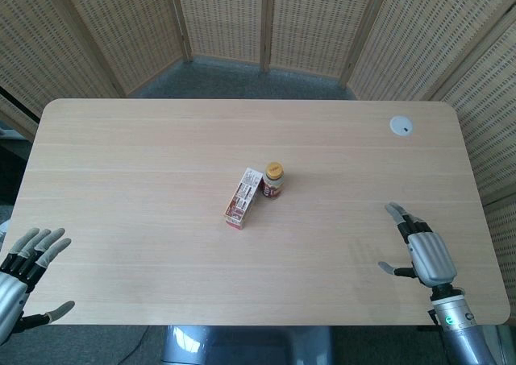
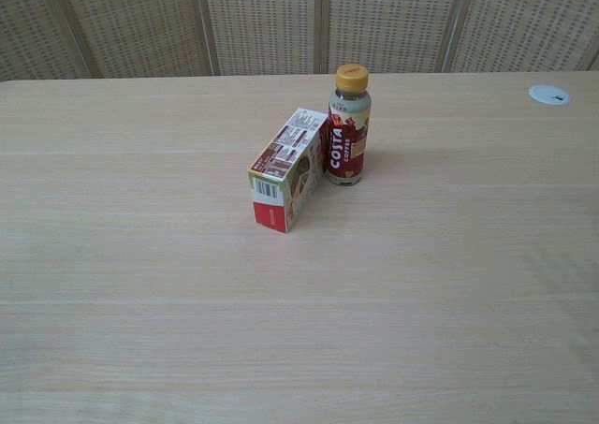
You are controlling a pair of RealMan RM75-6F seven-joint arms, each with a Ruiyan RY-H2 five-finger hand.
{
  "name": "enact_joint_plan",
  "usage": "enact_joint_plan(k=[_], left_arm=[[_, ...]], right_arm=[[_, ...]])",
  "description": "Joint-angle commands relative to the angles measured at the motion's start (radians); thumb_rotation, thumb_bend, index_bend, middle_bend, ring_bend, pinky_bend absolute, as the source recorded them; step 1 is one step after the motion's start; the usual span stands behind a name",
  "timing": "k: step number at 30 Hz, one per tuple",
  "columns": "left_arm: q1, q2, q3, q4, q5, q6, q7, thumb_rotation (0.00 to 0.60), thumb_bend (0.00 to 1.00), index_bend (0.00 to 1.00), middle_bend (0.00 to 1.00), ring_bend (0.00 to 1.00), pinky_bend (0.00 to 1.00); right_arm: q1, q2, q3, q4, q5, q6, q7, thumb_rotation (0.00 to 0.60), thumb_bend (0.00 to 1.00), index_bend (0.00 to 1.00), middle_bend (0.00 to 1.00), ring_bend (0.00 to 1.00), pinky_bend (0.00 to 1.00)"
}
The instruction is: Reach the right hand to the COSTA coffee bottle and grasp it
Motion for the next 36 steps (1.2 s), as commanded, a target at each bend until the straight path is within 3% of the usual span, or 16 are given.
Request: enact_joint_plan(k=[1,11,19,25,30,36], left_arm=[[0.000,-0.003,0.000,0.001,-0.002,-0.005,0.005,0.600,0.05,0.11,0.00,0.00,0.00],[-0.005,-0.010,-0.002,0.000,-0.006,-0.021,0.017,0.600,0.05,0.11,0.00,0.00,0.00],[-0.008,-0.006,-0.007,0.001,-0.023,-0.023,0.004,0.600,0.05,0.11,0.00,0.00,0.00],[-0.015,-0.017,-0.010,0.000,-0.038,-0.049,0.021,0.600,0.05,0.11,0.00,0.00,0.00],[-0.018,-0.026,-0.014,-0.001,-0.051,-0.065,0.037,0.600,0.05,0.11,0.00,0.00,0.00],[-0.021,-0.030,-0.019,0.001,-0.066,-0.073,0.043,0.600,0.05,0.11,0.00,0.00,0.00]], right_arm=[[0.001,-0.001,0.000,0.000,0.002,-0.003,0.003,0.600,0.00,0.02,0.07,0.16,0.22],[0.007,-0.016,-0.003,0.011,0.019,-0.030,0.026,0.600,0.00,0.02,0.06,0.16,0.22],[0.039,-0.040,0.010,0.044,0.059,-0.112,0.187,0.600,0.00,0.01,0.04,0.10,0.19],[0.142,-0.095,0.077,0.103,0.121,-0.264,0.335,0.600,0.00,0.00,0.00,0.00,0.09],[0.242,-0.139,0.136,0.140,0.179,-0.401,0.400,0.600,0.00,0.00,0.00,0.00,0.02],[0.335,-0.209,0.204,0.210,0.253,-0.510,0.457,0.600,0.00,0.00,0.00,0.00,0.01]])
